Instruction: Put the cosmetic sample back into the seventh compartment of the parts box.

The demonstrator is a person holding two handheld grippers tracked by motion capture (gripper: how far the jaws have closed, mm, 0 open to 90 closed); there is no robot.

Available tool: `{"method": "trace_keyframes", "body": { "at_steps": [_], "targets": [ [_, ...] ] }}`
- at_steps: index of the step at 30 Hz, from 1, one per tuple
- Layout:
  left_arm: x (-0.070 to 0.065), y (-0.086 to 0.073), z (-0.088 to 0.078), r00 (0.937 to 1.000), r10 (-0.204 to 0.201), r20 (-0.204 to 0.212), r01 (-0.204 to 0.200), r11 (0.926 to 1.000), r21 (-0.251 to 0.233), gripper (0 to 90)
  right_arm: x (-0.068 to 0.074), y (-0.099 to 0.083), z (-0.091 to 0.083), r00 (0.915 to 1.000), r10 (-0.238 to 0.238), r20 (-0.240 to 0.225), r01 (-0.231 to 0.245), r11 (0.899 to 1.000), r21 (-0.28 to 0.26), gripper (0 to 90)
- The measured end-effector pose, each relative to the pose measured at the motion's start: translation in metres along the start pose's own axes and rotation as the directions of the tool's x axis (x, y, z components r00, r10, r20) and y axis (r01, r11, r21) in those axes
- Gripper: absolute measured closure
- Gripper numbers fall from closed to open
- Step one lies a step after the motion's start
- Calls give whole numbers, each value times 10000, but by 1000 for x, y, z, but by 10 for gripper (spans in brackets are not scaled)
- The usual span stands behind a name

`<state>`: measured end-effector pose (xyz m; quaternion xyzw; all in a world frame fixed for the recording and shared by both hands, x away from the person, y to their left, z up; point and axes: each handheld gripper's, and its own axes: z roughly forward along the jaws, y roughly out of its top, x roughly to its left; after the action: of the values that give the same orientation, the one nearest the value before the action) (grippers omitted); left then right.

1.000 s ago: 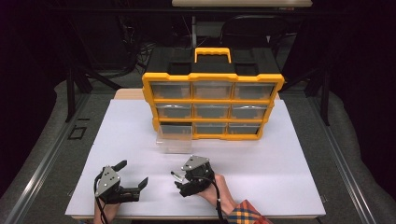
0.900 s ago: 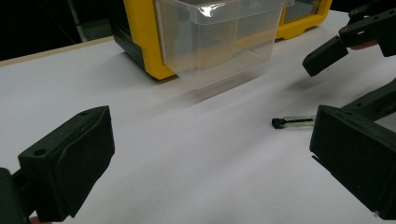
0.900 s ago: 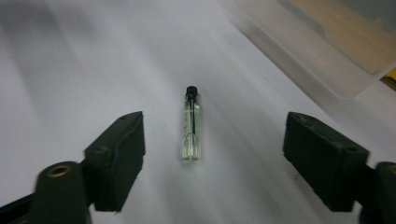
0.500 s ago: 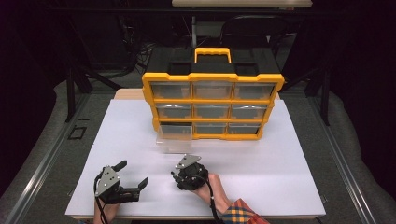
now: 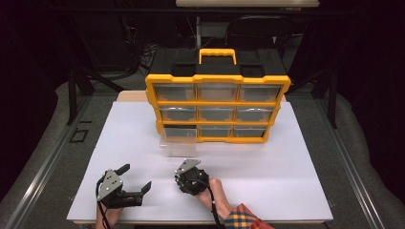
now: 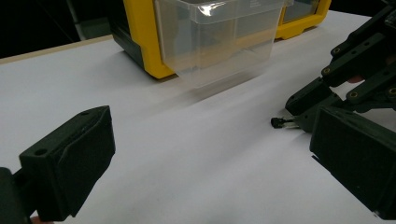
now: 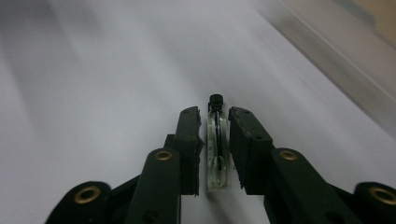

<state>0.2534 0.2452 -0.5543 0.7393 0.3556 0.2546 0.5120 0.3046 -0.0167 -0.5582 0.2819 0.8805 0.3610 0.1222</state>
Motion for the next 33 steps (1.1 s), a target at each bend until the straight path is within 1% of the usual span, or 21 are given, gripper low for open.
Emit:
{"method": "trace_keyframes", "body": {
  "at_steps": [1,4,6,10,16,22,29,33],
  "targets": [
    [0,0,0,10000,3,27,-3,10000,7,1,-1,0,1,10000,36,-13,-36,10000,-2,767],
    [0,0,0,10000,25,27,-25,10000,3,1,-2,-1,1,9997,231,-56,-231,9997,17,794],
    [0,0,0,10000,52,27,-52,10000,11,1,-2,-1,1,9998,213,-59,-213,9998,7,798],
    [0,0,0,10000,24,6,-24,10000,38,1,-2,-1,0,9993,320,-173,-321,9995,-18,801],
    [-1,0,0,10000,63,21,-64,10000,41,1,-3,0,-4,9997,150,-166,-152,9998,-101,801],
    [0,0,0,10000,21,22,-21,10000,54,1,-4,0,-9,9997,192,-147,-194,9997,-163,801],
    [-1,0,-1,10000,87,-39,-86,9999,102,1,-10,-1,-19,9996,291,-13,-291,9992,-276,801],
    [0,0,0,10000,37,11,-37,9999,108,1,-13,-2,-24,9994,335,20,-334,9989,-321,801]
  ]
}}
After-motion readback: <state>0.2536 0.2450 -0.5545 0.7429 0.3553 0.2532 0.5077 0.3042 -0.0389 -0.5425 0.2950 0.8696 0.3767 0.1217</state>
